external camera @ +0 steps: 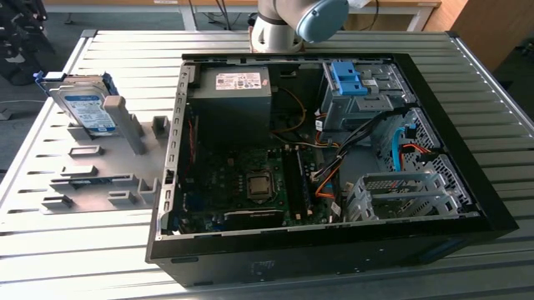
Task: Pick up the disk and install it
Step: 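Pick up the disk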
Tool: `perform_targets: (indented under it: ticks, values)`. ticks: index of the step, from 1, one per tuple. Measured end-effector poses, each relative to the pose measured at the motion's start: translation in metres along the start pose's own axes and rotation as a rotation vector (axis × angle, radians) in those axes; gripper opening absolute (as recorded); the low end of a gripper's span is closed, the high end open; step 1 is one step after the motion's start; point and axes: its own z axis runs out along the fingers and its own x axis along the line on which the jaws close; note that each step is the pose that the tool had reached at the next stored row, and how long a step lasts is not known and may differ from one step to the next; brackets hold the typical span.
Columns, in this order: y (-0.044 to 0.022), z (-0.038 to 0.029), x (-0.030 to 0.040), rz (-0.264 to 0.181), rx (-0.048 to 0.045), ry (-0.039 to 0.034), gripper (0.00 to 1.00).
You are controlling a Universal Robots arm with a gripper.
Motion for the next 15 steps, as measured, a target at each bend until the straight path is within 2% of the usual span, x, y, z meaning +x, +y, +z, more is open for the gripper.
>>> perform_targets:
  ticks: [2, 5, 10, 15]
  values:
    - [0.0000, 0.0007, 0.0000, 0.000, 0.0003, -0.0002, 0.54]
    - [0.0000, 0.0057, 0.0004, -0.005, 0.0001, -0.0002, 0.54]
    - [0.0003, 0.0142, 0.0005, -0.082, -0.0013, -0.0015, 0.54]
    - [0.0010, 0.0234, -0.0012, -0.082, -0.0012, -0.0016, 0.54]
